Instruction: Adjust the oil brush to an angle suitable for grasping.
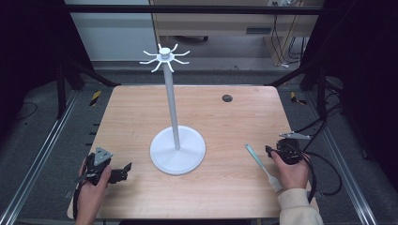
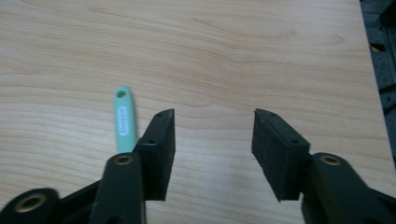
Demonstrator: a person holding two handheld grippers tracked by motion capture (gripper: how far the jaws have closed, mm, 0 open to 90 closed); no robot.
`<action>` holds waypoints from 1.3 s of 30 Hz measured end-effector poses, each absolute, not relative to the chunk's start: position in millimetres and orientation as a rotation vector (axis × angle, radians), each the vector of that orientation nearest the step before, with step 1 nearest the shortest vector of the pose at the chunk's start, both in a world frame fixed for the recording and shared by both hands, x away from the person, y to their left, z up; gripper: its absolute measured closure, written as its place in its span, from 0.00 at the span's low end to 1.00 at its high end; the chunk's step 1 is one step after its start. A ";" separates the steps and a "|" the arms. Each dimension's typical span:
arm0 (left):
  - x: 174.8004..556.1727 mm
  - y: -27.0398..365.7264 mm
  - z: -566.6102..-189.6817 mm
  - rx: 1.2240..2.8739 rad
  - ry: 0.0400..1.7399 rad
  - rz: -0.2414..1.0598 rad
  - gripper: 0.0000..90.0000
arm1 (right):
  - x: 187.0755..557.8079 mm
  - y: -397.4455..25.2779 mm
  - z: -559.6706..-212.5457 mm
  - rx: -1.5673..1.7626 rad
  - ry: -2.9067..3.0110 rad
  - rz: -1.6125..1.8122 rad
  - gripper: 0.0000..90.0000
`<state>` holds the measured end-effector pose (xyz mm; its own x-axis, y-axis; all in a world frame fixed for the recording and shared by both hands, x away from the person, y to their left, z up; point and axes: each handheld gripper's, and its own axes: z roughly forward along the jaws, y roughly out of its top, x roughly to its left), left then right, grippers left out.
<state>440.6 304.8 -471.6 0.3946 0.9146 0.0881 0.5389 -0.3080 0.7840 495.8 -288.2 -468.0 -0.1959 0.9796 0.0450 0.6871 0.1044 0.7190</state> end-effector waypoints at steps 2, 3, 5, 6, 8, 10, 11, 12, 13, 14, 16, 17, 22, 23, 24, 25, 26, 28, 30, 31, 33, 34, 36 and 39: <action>440.6 304.4 -471.8 1.981 1.240 0.710 0.03 | 495.2 -280.2 -466.0 1.586 1.960 0.876 0.63; 440.6 303.6 -472.0 1.984 1.237 0.709 0.03 | 494.5 -271.6 -464.1 1.554 1.985 0.894 0.68; 440.7 302.7 -472.2 1.989 1.234 0.708 0.03 | 494.3 -264.9 -462.4 1.515 2.010 0.905 0.73; 440.7 302.7 -472.2 1.989 1.234 0.708 0.03 | 494.3 -264.9 -462.4 1.515 2.010 0.905 0.73; 440.9 301.9 -472.7 1.998 1.231 0.704 0.03 | 493.7 -257.7 -461.2 1.484 2.037 0.928 0.79; 441.2 301.4 -473.1 2.001 1.229 0.704 0.03 | 493.3 -247.8 -462.8 1.443 2.097 0.943 0.89; 441.2 301.2 -473.2 2.002 1.228 0.704 0.03 | 493.0 -244.7 -463.4 1.432 2.122 0.972 0.92; 441.2 301.0 -473.3 2.003 1.228 0.703 0.03 | 492.8 -241.3 -464.2 1.415 2.147 0.980 0.95; 441.2 301.0 -473.3 2.003 1.228 0.703 0.03 | 492.8 -241.3 -464.2 1.415 2.147 0.980 0.95; 441.2 300.7 -473.6 2.002 1.230 0.701 0.03 | 492.6 -233.0 -466.0 1.370 2.201 0.949 1.00; 441.1 300.6 -473.6 2.003 1.230 0.700 0.03 | 492.6 -230.5 -466.7 1.366 2.214 0.960 1.00; 441.1 300.5 -473.6 2.003 1.230 0.700 0.03 | 492.9 -227.7 -467.8 1.352 2.233 0.966 1.00; 441.2 300.0 -473.7 2.015 1.224 0.700 0.03 | 494.2 -215.7 -473.8 1.294 2.297 0.869 1.00; 441.3 299.9 -473.8 2.018 1.223 0.698 0.03 | 495.2 -214.9 -475.6 1.296 2.297 0.848 1.00; 441.3 299.9 -473.8 2.018 1.223 0.698 0.03 | 495.2 -214.9 -475.6 1.296 2.297 0.848 1.00; 441.4 299.8 -474.0 2.019 1.222 0.697 0.03 | 496.1 -216.3 -476.6 1.315 2.292 0.844 1.00; 441.4 299.8 -474.0 2.019 1.222 0.697 0.03 | 496.1 -216.3 -476.6 1.315 2.292 0.844 1.00; 441.4 299.9 -474.0 2.021 1.222 0.696 0.03 | 496.7 -218.0 -477.6 1.323 2.287 0.834 1.00; 441.3 299.8 -473.8 2.020 1.222 0.695 0.03 | 498.6 -220.9 -480.9 1.323 2.282 0.793 1.00; 441.3 300.0 -473.5 2.021 1.219 0.695 0.03 | 498.6 -220.9 -480.9 1.323 2.282 0.793 1.00; 441.2 300.0 -473.2 2.024 1.216 0.695 0.03 | 500.3 -222.8 -482.8 1.341 2.278 0.783 1.00; 441.3 300.1 -473.2 2.024 1.216 0.694 0.03 | 500.7 -223.2 -483.4 1.347 2.276 0.780 1.00; 441.5 300.1 -473.4 2.024 1.217 0.693 0.03 | 501.6 -224.3 -484.4 1.355 2.278 0.772 1.00; 441.4 300.2 -473.2 2.023 1.216 0.693 0.03 | 503.0 -225.7 -486.6 1.362 2.275 0.757 1.00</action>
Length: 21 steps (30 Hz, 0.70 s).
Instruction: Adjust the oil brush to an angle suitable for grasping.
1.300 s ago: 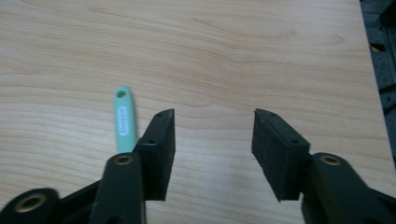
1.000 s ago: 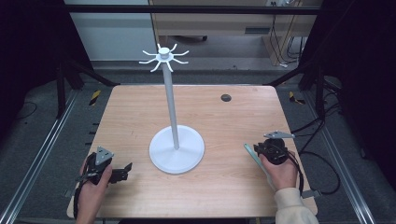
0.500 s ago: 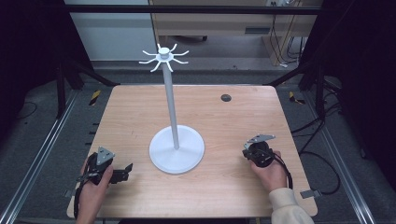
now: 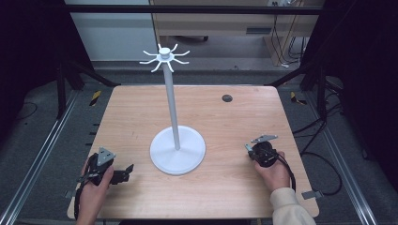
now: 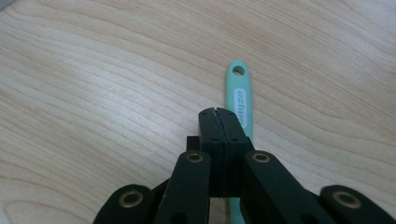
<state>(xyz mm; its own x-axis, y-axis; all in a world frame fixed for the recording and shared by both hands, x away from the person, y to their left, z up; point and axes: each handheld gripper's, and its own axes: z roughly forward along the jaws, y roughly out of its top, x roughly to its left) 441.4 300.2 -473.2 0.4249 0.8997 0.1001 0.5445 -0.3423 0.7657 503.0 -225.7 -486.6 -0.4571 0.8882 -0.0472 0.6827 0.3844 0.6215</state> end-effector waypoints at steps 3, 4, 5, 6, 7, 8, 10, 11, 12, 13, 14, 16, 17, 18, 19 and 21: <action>441.4 300.1 -473.2 2.025 1.215 0.692 0.03 | 503.8 -227.4 -487.9 1.372 2.273 0.759 1.00; 441.4 300.1 -473.2 2.025 1.215 0.692 0.03 | 503.8 -227.4 -487.9 1.372 2.273 0.759 1.00; 441.4 300.0 -473.3 2.026 1.215 0.692 0.03 | 503.7 -226.9 -488.0 1.373 2.270 0.762 1.00; 441.4 299.8 -473.3 2.025 1.214 0.690 0.03 | 503.6 -227.2 -487.6 1.376 2.267 0.756 1.00; 441.4 299.8 -473.2 2.025 1.214 0.690 0.03 | 503.6 -227.5 -487.5 1.378 2.265 0.758 1.00; 441.3 299.8 -473.2 2.025 1.214 0.691 0.03 | 503.7 -227.8 -487.3 1.382 2.259 0.753 1.00; 441.4 299.8 -473.2 2.025 1.214 0.691 0.03 | 503.7 -228.6 -486.8 1.390 2.255 0.752 1.00; 441.5 299.9 -473.3 2.025 1.215 0.691 0.03 | 503.9 -229.3 -486.6 1.399 2.248 0.755 1.00; 441.5 299.9 -473.4 2.025 1.214 0.690 0.03 | 504.2 -230.4 -486.9 1.407 2.243 0.762 1.00; 441.6 299.8 -473.4 2.025 1.214 0.690 0.03 | 504.3 -230.5 -486.8 1.405 2.244 0.761 1.00; 441.6 299.8 -473.3 2.025 1.214 0.691 0.03 | 504.4 -229.6 -486.6 1.393 2.241 0.733 1.00; 441.4 299.7 -473.2 2.026 1.213 0.691 0.03 | 504.8 -229.3 -486.7 1.391 2.235 0.720 1.00; 441.4 299.6 -473.2 2.026 1.213 0.691 0.03 | 504.9 -229.1 -486.5 1.392 2.229 0.704 1.00; 441.4 299.4 -473.3 2.022 1.214 0.691 0.03 | 505.6 -229.7 -486.3 1.398 2.213 0.680 1.00; 441.4 299.5 -473.2 2.026 1.213 0.691 0.03 | 505.6 -229.7 -486.3 1.398 2.213 0.680 1.00; 441.4 299.4 -473.3 2.025 1.213 0.691 0.03 | 506.4 -232.3 -486.2 1.419 2.188 0.666 1.00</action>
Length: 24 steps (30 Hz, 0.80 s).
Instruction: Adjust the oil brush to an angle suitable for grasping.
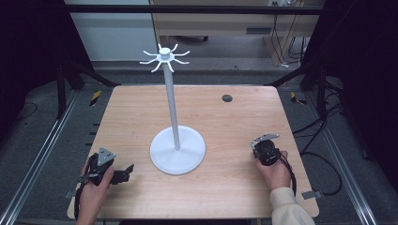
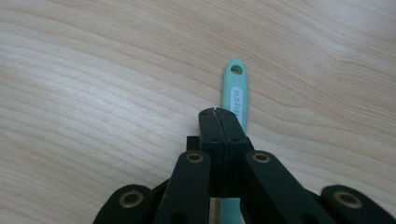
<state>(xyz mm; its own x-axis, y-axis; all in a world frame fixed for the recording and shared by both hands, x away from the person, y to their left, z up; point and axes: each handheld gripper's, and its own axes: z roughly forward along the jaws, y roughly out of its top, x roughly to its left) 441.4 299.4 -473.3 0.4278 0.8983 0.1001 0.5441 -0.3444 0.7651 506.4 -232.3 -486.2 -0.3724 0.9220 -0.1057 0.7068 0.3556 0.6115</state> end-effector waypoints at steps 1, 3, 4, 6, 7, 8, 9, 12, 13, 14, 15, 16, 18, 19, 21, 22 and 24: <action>441.4 299.3 -473.3 2.026 1.213 0.692 0.03 | 507.2 -236.9 -486.0 1.451 2.164 0.672 1.00; 441.4 299.2 -473.4 2.026 1.213 0.691 0.03 | 507.2 -237.9 -485.8 1.464 2.158 0.676 1.00; 441.6 299.2 -473.5 2.024 1.213 0.684 0.03 | 507.4 -239.9 -485.6 1.465 2.154 0.669 1.00; 441.7 299.4 -473.5 2.023 1.213 0.681 0.03 | 507.8 -243.1 -485.4 1.490 2.133 0.668 1.00; 441.7 299.4 -473.5 2.024 1.212 0.683 0.03 | 507.8 -243.1 -485.4 1.490 2.133 0.668 1.00; 441.7 299.4 -473.6 2.026 1.212 0.683 0.03 | 508.2 -244.2 -485.3 1.496 2.124 0.658 1.00; 441.7 299.1 -473.8 2.026 1.213 0.682 0.03 | 508.2 -244.2 -485.3 1.496 2.124 0.658 1.00; 441.5 298.3 -474.1 2.027 1.212 0.684 0.03 | 508.9 -247.0 -485.5 1.518 2.109 0.661 1.00; 441.4 298.0 -474.2 2.028 1.211 0.683 0.03 | 508.9 -247.0 -485.5 1.518 2.109 0.661 1.00; 441.3 297.9 -474.2 2.033 1.208 0.684 0.03 | 508.5 -248.1 -485.1 1.520 2.107 0.656 1.00; 441.2 297.8 -474.4 2.035 1.208 0.684 0.03 | 507.3 -248.1 -484.2 1.525 2.106 0.653 0.98; 440.9 297.8 -474.5 2.036 1.208 0.683 0.03 | 507.3 -248.1 -484.2 1.525 2.106 0.653 0.98; 440.4 298.2 -474.5 2.031 1.212 0.682 0.03 | 499.3 -253.2 -478.9 1.529 2.111 0.709 0.97; 440.3 298.5 -474.5 2.029 1.211 0.683 0.03 | 496.0 -255.8 -476.4 1.539 2.101 0.716 0.96; 440.6 298.9 -474.7 2.029 1.213 0.681 0.03 | 493.2 -259.2 -474.2 1.545 2.091 0.732 0.96; 440.7 298.7 -474.9 2.031 1.213 0.681 0.03 | 489.8 -263.5 -471.4 1.569 2.078 0.748 0.95; 440.2 298.1 -475.3 2.034 1.214 0.676 0.03 | 485.4 -270.1 -468.2 1.593 2.056 0.761 0.94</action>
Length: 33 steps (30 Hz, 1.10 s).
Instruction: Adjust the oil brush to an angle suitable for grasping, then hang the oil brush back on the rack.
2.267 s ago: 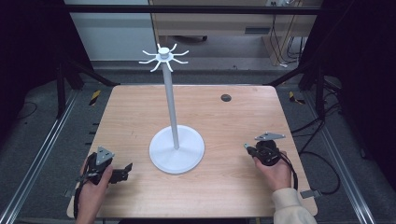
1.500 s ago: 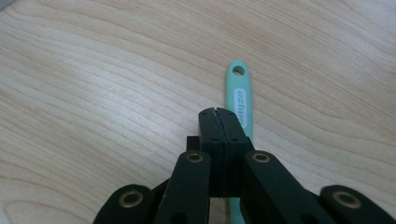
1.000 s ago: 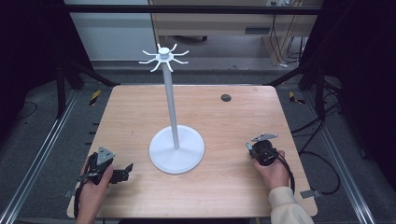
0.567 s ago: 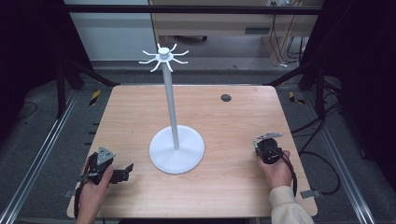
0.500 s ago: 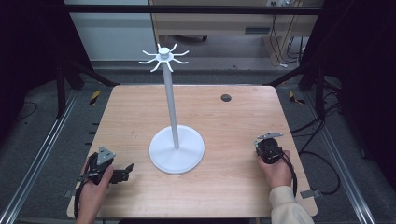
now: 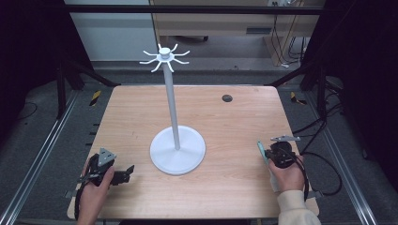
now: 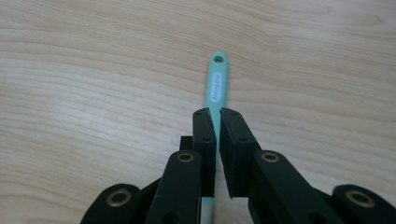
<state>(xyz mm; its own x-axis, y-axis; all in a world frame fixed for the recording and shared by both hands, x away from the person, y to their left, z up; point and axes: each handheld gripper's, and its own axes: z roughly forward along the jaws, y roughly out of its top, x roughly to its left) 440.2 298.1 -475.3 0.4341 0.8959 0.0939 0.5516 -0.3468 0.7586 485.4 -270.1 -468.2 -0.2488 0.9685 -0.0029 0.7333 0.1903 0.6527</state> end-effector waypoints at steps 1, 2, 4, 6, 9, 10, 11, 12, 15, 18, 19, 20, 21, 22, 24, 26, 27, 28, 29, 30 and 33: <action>439.9 297.7 -475.1 2.036 1.211 0.677 0.03 | 481.4 -275.0 -465.9 1.610 2.050 0.760 0.93; 439.9 297.7 -475.1 2.036 1.211 0.677 0.03 | 481.4 -275.0 -465.9 1.610 2.050 0.760 0.93; 439.8 297.5 -475.2 2.037 1.211 0.677 0.03 | 477.2 -277.8 -463.9 1.621 2.052 0.746 0.92; 440.1 297.4 -475.5 2.037 1.212 0.674 0.03 | 475.9 -278.0 -463.0 1.622 2.058 0.739 0.89; 440.2 297.4 -475.7 2.038 1.212 0.673 0.03 | 473.3 -277.2 -460.3 1.624 2.075 0.738 0.82; 440.0 297.4 -475.5 2.037 1.212 0.674 0.03 | 472.8 -276.8 -459.4 1.622 2.080 0.733 0.80; 439.8 297.5 -475.3 2.037 1.211 0.675 0.03 | 472.8 -276.8 -459.4 1.622 2.080 0.733 0.80; 439.7 297.6 -475.2 2.037 1.210 0.674 0.03 | 472.6 -276.3 -459.2 1.622 2.083 0.733 0.78; 440.3 297.9 -475.4 2.036 1.212 0.674 0.03 | 471.7 -273.1 -458.7 1.624 2.123 0.712 0.73; 440.8 297.9 -474.5 2.032 1.209 0.679 0.03 | 472.0 -271.0 -457.8 1.630 2.141 0.705 0.70; 440.9 297.8 -474.0 2.032 1.208 0.679 0.03 | 472.0 -269.5 -456.9 1.627 2.151 0.699 0.69; 440.9 297.8 -473.7 2.031 1.208 0.680 0.03 | 472.0 -267.2 -455.9 1.619 2.165 0.687 0.69; 441.0 297.8 -473.7 2.030 1.208 0.681 0.03 | 472.0 -267.2 -455.9 1.619 2.165 0.687 0.69; 441.1 297.8 -473.7 2.032 1.207 0.681 0.03 | 471.6 -265.2 -455.4 1.617 2.176 0.687 0.70; 441.0 297.9 -473.8 2.033 1.208 0.681 0.03 | 471.4 -264.2 -455.1 1.620 2.182 0.680 0.70; 440.9 298.0 -473.9 2.033 1.208 0.680 0.03 | 471.4 -262.0 -455.1 1.629 2.194 0.658 0.71; 440.9 298.0 -474.0 2.032 1.208 0.679 0.03 | 471.3 -261.3 -455.3 1.637 2.197 0.649 0.71; 440.8 297.9 -473.9 2.034 1.208 0.679 0.03 | 471.3 -261.3 -455.3 1.637 2.197 0.649 0.71; 440.8 297.6 -474.0 2.036 1.206 0.680 0.03 | 471.6 -260.8 -455.9 1.637 2.202 0.642 0.71; 440.8 297.2 -474.1 2.035 1.206 0.680 0.03 | 472.0 -260.2 -456.5 1.639 2.211 0.632 0.71; 441.1 296.4 -474.0 2.045 1.201 0.679 0.03 | 473.1 -259.8 -458.3 1.641 2.233 0.614 0.71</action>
<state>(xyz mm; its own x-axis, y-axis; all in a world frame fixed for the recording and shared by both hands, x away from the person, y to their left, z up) 441.1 296.4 -474.0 0.4428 0.8907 0.1025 0.5466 -0.3588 0.7567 473.1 -259.8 -458.3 -0.3012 0.9535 0.0100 0.8245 0.2552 0.5050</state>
